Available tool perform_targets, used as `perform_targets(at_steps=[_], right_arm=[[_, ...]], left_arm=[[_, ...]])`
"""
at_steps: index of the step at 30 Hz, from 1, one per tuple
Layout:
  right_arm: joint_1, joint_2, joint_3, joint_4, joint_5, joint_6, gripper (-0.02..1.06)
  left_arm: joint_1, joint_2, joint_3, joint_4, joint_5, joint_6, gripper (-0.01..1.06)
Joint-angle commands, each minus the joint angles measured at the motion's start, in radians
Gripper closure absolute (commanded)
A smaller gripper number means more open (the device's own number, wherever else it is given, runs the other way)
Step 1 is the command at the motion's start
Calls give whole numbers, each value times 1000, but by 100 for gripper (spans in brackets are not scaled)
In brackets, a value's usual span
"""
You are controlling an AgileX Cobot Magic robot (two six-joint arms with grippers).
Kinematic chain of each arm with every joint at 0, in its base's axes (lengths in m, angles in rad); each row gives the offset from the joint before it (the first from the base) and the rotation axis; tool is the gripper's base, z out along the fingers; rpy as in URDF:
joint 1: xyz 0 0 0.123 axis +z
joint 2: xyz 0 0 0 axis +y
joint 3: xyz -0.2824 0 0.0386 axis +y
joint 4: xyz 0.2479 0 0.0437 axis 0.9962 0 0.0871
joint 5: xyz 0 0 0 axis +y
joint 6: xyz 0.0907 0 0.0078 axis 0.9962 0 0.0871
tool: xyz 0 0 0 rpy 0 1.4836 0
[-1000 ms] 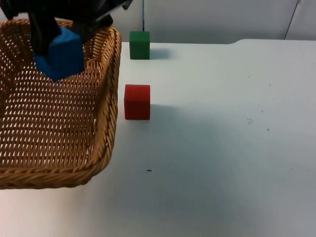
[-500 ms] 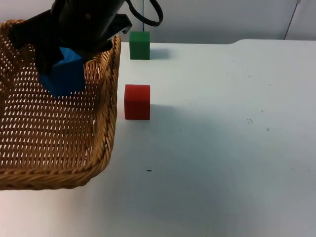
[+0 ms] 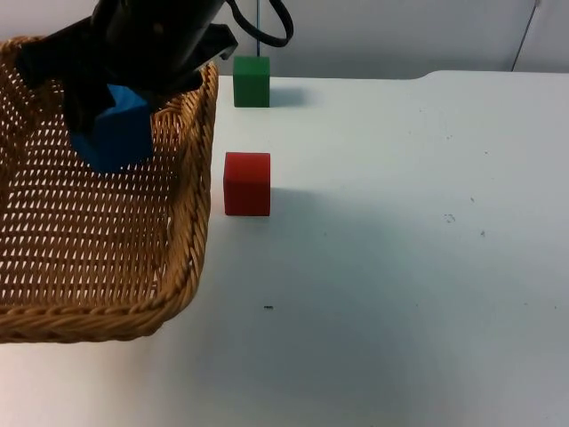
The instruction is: Pick up the basket with the left hand and place the blue cube into the basket with the right hand.
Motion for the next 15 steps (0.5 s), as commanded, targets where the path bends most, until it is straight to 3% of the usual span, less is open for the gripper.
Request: perform_targets(at_steps=[1,2,3,15], right_arm=[[1,-8,4,0,-14,0,41],[1,-10,4,2,-14,0,28],[1,-10,4,2,-14,0,23],[1,-146,4,-38,31,-47,27]], left_arm=[[-3,-4,-7,-35,28,0,105],[-3,-4,-7,-35,28,0,105],[-3,-4,-7,-35,28,0,105],[-3,-1,-7,-35,18,0,105]])
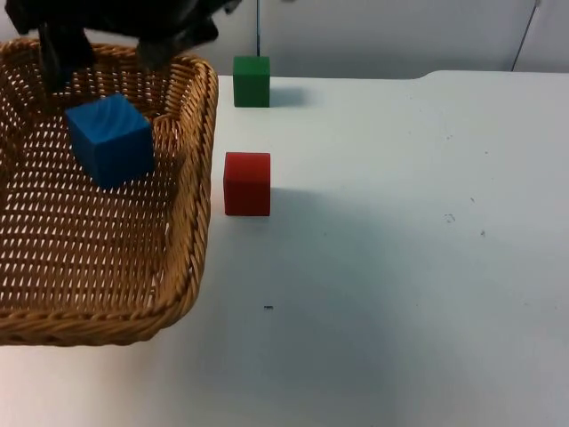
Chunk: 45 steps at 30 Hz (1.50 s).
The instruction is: Pick up the basket with the left hand and place the blue cube into the basket with the right hand.
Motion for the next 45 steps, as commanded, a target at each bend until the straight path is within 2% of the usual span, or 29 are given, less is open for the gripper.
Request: perform_targets(at_steps=[1,3,10,15,20,23,24,27,28,30,32,37,45], right_arm=[[1,-63,2,-18,24,-58,27],[1,-116,2,-28,64,-123,27],[1,-253,4,-39,97,-186,27],[1,-349,49,36,123,-263,27],[3,-497,213,37,44,-285,27],[3,-666,426,34,-86,-287,27],[3,-666,426,34,-86,-287,27],[3,-819,635,34,-202,-287,27],[3,-819,635,34,-202,-287,27],[3,-934,774,34,-265,-276,27],[3,-1013,857,34,-281,-268,27],[3,-1154,971,34,-296,-242,27],[3,-1313,1030,34,-289,-217,27]], left_arm=[[-3,0,-7,-37,15,-2,105],[-3,4,-7,-37,12,-2,105],[-3,4,-7,-35,-43,13,105],[-3,15,-7,-35,-94,37,105],[-3,64,-7,-25,-113,66,105],[-3,115,-7,-21,-137,80,105],[-3,115,-7,-21,-137,80,105],[-3,144,-7,-17,-166,91,105],[-3,144,-7,-17,-166,91,105],[-3,162,-7,0,-192,91,105],[-3,178,-7,14,-214,91,105],[-3,214,-7,41,-247,91,105],[-3,230,-7,96,-319,91,105]])
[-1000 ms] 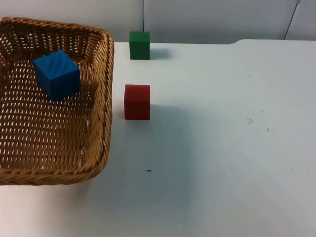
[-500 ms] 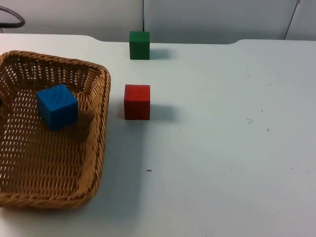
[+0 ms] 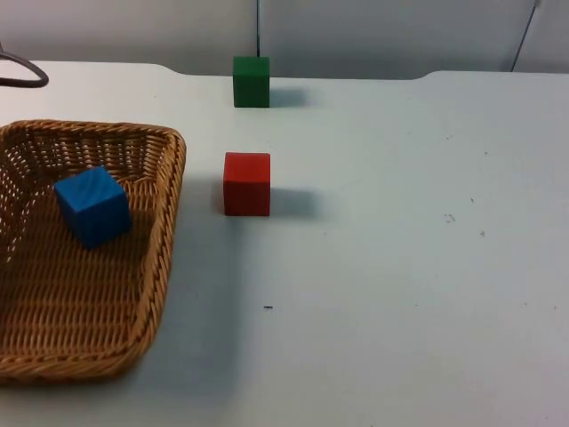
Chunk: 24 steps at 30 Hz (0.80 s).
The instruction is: Pick up the basket with the left hand and place the blue cube into the basket with the right hand.
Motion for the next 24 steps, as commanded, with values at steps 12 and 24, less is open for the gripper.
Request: perform_targets(at_steps=[12,24], right_arm=[[3,-85,15,-6,0,38,27],[3,-85,15,-23,0,34,27]], left_arm=[[-3,0,-7,48,-54,2,103],[-3,0,-7,68,-56,2,25]])
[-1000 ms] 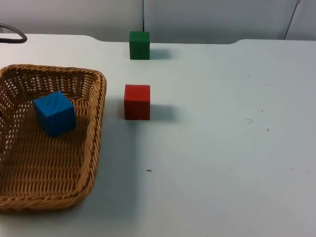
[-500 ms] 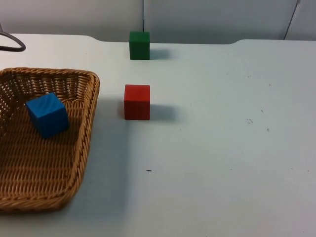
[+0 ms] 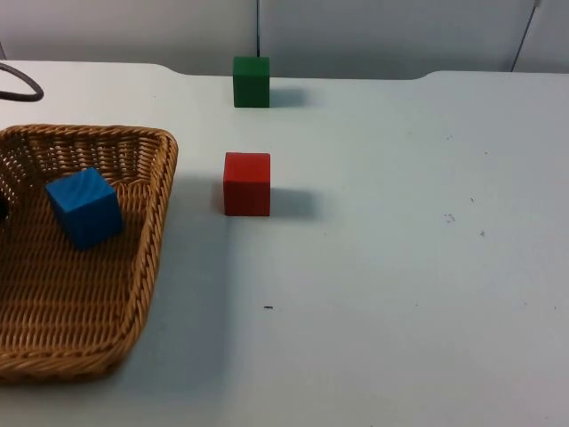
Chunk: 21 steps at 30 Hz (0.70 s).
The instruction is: Pick up the basket with the left hand and place the blue cube into the basket with the right hand.
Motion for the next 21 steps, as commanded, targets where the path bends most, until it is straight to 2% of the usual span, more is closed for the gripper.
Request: perform_targets(at_steps=[1,10,21], right_arm=[[3,-4,4,-6,-9,1,27],[3,-4,4,-14,-9,-4,27],[3,-4,4,-14,-9,-16,27]], left_arm=[[-3,0,-7,5,3,0,23],[-3,-62,-7,16,26,-5,23],[-3,-303,-7,-71,46,-29,23]])
